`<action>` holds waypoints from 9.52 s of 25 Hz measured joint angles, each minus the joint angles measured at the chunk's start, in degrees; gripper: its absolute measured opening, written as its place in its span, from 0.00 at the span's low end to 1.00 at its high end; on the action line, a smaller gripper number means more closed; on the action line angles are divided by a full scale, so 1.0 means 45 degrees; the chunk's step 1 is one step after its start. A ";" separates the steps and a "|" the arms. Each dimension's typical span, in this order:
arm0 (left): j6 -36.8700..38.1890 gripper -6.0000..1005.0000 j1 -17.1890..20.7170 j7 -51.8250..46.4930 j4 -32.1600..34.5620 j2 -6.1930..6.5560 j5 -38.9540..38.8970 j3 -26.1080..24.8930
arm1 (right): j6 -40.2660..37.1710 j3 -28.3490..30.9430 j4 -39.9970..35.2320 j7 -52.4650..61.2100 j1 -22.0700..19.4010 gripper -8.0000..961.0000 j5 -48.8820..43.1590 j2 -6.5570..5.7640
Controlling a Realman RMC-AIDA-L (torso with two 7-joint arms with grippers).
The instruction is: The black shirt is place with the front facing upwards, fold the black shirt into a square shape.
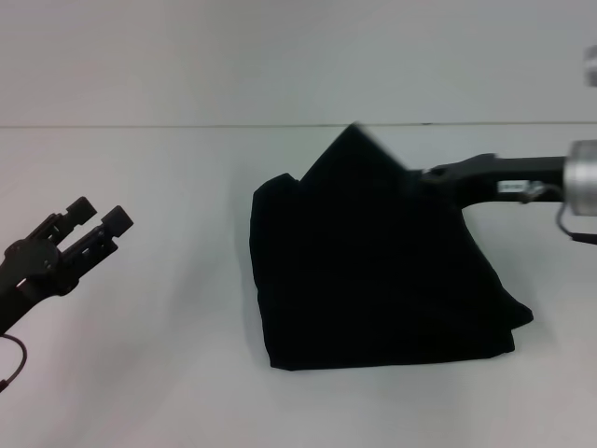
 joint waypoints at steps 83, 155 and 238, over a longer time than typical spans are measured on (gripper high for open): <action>-0.1764 0.84 -0.1678 -0.3300 -0.1576 0.0049 0.0149 0.0564 | -0.0932 0.6600 0.7516 -1.3609 -0.4936 0.82 0.2768 -0.0130; -0.8767 0.23 -0.6198 -1.3582 -0.1385 -0.0359 0.2343 0.8807 | -0.3506 0.6796 0.7466 -1.7002 -0.4954 0.81 0.0164 -0.0010; -0.1500 0.57 -0.0280 0.0352 0.2718 -0.0314 0.1790 0.3813 | -0.3209 0.8792 0.8169 -1.7832 -0.3860 0.81 0.0737 0.0048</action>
